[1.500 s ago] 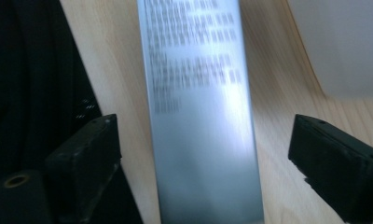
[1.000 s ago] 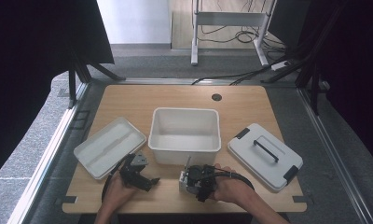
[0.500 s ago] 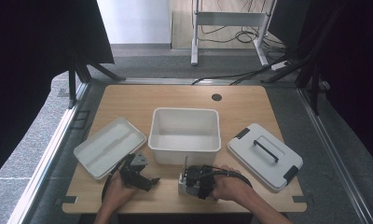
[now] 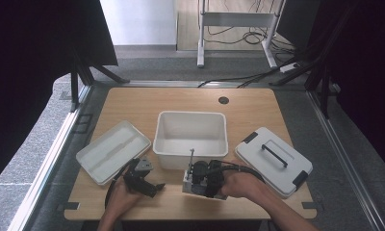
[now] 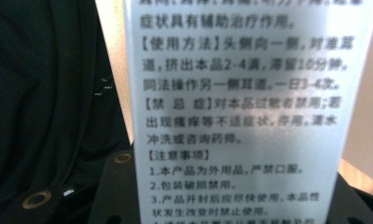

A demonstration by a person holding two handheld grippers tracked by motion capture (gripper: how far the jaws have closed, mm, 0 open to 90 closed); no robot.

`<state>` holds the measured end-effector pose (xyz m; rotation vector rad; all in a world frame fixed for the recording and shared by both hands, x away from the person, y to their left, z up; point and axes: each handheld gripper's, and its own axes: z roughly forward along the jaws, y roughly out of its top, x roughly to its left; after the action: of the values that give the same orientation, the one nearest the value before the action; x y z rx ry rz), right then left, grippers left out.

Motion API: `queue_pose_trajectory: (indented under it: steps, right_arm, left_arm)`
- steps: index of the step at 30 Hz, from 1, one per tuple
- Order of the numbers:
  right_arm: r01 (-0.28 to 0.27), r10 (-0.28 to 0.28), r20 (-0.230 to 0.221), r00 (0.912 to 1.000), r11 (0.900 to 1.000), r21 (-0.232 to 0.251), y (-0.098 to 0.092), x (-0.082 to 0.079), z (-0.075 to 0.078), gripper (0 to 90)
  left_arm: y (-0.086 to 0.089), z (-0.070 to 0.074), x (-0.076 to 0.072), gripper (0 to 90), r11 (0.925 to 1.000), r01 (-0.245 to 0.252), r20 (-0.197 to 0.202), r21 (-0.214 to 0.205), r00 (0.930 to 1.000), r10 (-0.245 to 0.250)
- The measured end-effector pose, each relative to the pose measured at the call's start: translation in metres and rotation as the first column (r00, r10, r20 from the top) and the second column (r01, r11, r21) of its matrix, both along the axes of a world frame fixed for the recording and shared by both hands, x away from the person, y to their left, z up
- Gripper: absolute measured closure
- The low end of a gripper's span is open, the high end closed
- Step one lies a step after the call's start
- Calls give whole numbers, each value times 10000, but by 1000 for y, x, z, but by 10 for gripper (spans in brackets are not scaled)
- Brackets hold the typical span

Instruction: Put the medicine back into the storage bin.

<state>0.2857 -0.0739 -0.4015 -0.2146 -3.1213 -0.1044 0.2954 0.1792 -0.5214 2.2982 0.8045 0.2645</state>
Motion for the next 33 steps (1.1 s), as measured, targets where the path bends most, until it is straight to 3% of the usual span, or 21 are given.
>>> queue_pose_trajectory:
  steps: [15, 21, 26, 33]
  right_arm:
    - [-12, 9, 150, 9999, 9999, 169, 8, 23, 69, 551]
    - [169, -184, 434, 9989, 9992, 367, 11, 37, 97, 552]
    - [397, -424, 731, 9964, 9985, 376, 13, 54, 108, 553]
    - [929, -969, 1154, 9886, 9949, 396, 18, 81, 111, 554]
  left_arm:
    - [0, 0, 0, 3, 10000, -31, -1, -33, 10000, 31]
    - [0, 0, 0, 4, 10000, -24, 2, -38, 10000, 24]
    - [0, 0, 0, 6, 10000, -16, 4, -44, 10000, 16]
    - [0, 0, -1, 8, 10000, -1, 19, -43, 10000, 1]
